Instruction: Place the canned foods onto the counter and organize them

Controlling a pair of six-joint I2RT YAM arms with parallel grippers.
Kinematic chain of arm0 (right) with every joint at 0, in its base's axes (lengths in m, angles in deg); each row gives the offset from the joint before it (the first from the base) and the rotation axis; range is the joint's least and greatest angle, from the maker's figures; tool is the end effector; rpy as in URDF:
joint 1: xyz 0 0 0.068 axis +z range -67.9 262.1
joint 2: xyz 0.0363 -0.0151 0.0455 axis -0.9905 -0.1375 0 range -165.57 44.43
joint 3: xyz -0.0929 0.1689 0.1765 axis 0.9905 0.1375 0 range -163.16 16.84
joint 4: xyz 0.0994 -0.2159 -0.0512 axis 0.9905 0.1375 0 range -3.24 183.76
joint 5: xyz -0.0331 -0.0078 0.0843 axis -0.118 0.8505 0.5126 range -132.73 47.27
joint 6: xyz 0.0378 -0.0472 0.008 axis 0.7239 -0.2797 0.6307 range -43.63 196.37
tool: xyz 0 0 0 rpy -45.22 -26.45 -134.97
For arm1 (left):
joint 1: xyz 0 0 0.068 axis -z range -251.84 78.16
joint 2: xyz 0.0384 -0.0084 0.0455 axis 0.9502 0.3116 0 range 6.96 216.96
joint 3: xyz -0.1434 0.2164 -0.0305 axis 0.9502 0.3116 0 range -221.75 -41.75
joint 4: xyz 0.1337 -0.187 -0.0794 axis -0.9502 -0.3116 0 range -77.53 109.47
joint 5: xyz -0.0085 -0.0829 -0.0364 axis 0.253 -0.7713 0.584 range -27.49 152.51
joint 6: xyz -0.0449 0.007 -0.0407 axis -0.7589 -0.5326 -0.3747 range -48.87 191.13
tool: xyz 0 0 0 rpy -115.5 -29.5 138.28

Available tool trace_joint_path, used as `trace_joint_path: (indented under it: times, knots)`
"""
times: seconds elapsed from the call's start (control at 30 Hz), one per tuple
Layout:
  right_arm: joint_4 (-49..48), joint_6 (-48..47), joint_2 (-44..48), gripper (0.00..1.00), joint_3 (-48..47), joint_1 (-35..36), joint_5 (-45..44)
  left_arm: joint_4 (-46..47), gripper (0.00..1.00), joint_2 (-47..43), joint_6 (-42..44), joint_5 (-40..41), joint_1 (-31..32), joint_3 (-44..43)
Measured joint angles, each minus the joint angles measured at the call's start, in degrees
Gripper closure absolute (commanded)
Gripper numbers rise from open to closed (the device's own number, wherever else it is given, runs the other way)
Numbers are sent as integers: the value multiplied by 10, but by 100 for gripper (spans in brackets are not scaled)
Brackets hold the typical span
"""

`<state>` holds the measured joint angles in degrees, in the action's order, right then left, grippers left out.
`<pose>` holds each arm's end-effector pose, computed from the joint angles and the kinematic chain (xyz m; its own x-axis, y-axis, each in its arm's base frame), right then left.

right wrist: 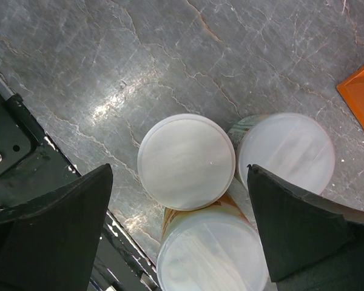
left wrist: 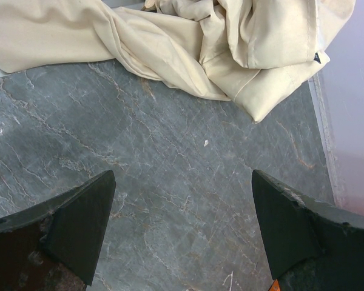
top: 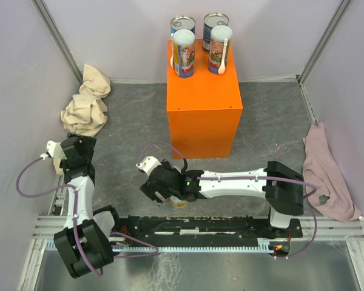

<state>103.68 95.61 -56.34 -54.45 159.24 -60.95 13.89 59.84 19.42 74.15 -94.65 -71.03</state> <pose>0.0970 0.3611 0.2175 -0.4415 -0.5277 -0.7257 -0.7759 0.6307 0.0135 0.1827 0.0866 0.2214 0.1468 -0.7722 -0.6182 -0.6887 0.3688 -0.6242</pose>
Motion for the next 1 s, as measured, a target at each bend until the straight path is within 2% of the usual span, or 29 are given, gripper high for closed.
trace_joint_path:
  times: [0.5, 1.0]
  knots:
    - [7, 19, -13, 0, -1, 0, 3, 0, 1, 0, 0, -2, 0, 0]
    - [4, 31, -24, 6, -1, 2, 16, 2, 1, 4, 0, -2, 0, 2]
